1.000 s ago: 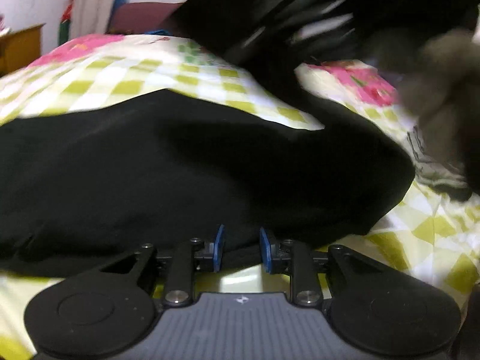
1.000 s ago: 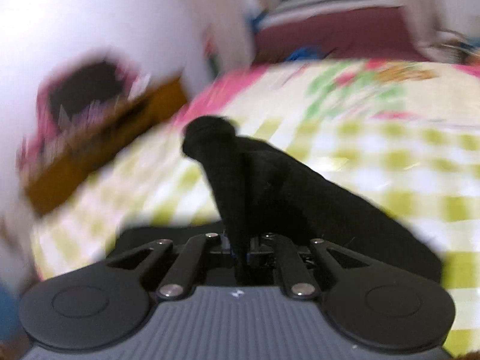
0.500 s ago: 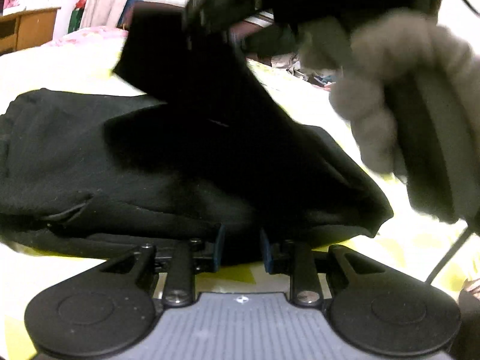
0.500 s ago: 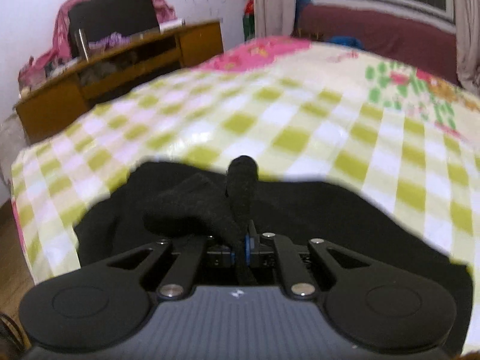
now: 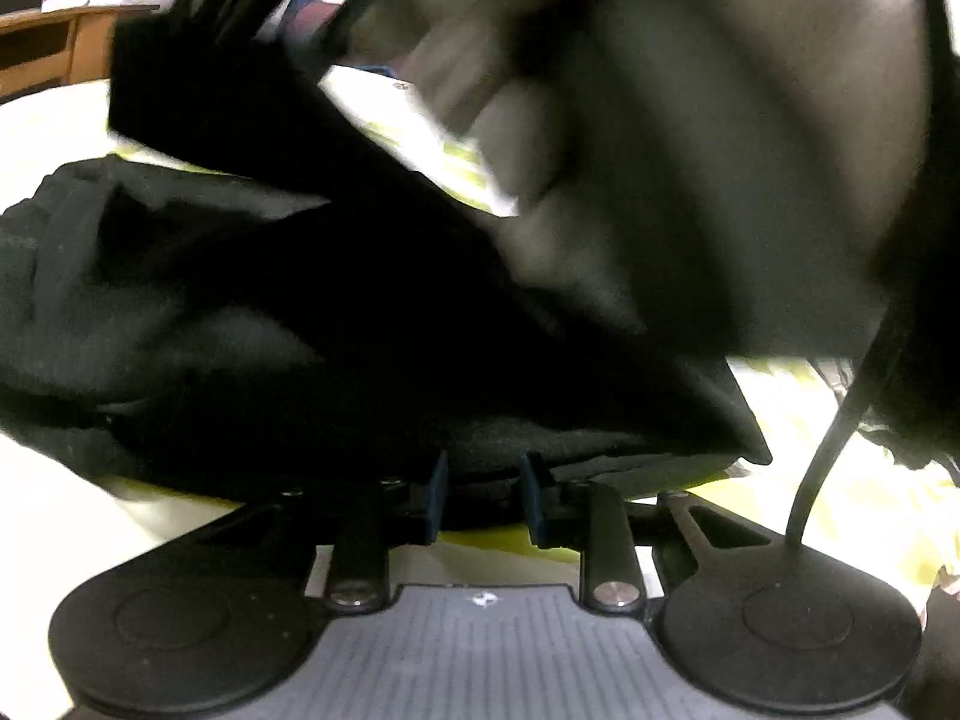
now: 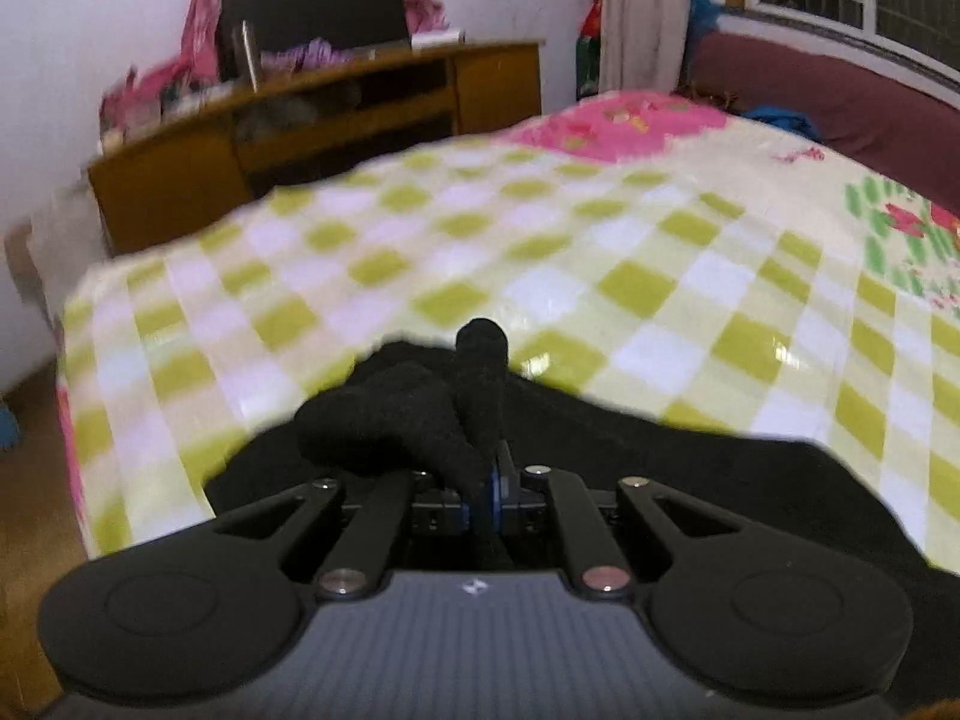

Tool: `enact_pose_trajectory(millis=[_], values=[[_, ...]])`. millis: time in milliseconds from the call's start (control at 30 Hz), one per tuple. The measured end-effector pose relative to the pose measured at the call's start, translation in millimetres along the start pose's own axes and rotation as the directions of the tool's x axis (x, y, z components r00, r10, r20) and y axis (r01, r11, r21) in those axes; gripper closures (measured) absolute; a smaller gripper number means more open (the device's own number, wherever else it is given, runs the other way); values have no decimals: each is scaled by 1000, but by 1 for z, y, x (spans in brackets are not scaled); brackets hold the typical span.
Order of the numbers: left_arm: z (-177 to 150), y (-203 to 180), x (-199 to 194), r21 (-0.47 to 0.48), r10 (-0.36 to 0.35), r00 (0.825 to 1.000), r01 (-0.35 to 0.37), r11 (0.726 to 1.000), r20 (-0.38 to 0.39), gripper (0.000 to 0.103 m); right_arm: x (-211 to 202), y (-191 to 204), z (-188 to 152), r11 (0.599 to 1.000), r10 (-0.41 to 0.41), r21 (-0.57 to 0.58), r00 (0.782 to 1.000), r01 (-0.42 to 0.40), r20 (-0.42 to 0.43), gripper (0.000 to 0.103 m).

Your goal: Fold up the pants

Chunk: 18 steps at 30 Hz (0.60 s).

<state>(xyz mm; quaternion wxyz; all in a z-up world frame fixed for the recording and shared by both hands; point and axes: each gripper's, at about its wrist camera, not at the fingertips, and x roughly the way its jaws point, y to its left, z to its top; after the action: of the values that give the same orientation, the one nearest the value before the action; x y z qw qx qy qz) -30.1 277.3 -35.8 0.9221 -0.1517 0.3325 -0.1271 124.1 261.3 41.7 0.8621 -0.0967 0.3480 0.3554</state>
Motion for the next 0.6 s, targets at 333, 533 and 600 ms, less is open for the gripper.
enact_pose_trajectory(millis=[333,533,600], values=[[-1,10,7,-54,-24,999,22,998,-47,62,-6,16,44,1000,12,-14,999,-11,51,95],[2,15,6,-62,-37,998,34,998,-59,61,73,70,4,972,39,-216,975,-88,-220,89],[1,14,6,-61,-41,998,37,997,-57,61,75,67,-6,976,61,-185,966,-111,-252,78]])
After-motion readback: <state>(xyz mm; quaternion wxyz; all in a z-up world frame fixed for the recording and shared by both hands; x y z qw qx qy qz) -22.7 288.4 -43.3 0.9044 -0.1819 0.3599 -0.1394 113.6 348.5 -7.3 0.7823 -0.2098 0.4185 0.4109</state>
